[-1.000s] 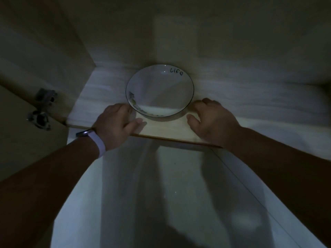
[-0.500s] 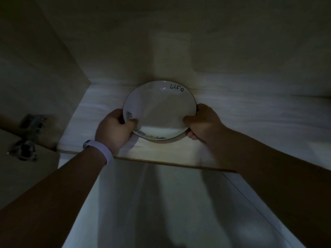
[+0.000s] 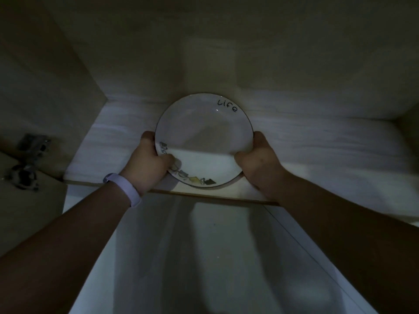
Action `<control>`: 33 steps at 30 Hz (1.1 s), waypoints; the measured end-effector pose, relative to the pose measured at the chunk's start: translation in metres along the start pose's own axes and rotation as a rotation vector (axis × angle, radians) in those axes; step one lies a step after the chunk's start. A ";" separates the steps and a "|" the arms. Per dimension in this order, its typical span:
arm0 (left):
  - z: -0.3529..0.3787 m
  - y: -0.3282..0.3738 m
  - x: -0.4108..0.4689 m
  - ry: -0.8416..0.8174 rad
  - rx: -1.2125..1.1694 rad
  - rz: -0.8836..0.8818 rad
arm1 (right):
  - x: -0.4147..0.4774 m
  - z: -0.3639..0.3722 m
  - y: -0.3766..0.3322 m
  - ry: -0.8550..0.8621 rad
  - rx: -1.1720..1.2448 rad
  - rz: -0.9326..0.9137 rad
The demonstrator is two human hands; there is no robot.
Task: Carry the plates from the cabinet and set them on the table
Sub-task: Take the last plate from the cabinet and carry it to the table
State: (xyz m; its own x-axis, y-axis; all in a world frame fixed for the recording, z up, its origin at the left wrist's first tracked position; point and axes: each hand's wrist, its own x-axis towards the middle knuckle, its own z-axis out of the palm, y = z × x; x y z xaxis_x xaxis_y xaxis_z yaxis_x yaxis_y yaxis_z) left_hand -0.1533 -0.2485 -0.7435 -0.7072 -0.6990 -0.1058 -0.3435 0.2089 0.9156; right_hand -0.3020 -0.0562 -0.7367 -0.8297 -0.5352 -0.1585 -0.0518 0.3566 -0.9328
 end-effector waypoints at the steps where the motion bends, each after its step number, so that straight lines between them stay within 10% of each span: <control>1: 0.002 0.002 -0.005 -0.006 -0.012 -0.004 | -0.006 -0.005 0.001 -0.004 -0.003 -0.016; 19: 0.042 0.079 -0.133 -0.217 -0.413 -0.243 | -0.123 -0.095 -0.014 0.012 0.059 0.117; 33: 0.000 0.249 -0.284 -0.213 -0.373 -0.475 | -0.281 -0.204 -0.154 -0.045 -0.097 0.312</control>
State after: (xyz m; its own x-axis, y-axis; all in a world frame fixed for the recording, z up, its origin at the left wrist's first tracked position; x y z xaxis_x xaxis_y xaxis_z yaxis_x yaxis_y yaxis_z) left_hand -0.0378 0.0019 -0.4849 -0.6509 -0.4979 -0.5731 -0.4387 -0.3694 0.8192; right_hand -0.1744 0.1953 -0.4823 -0.7885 -0.4216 -0.4478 0.1462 0.5788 -0.8023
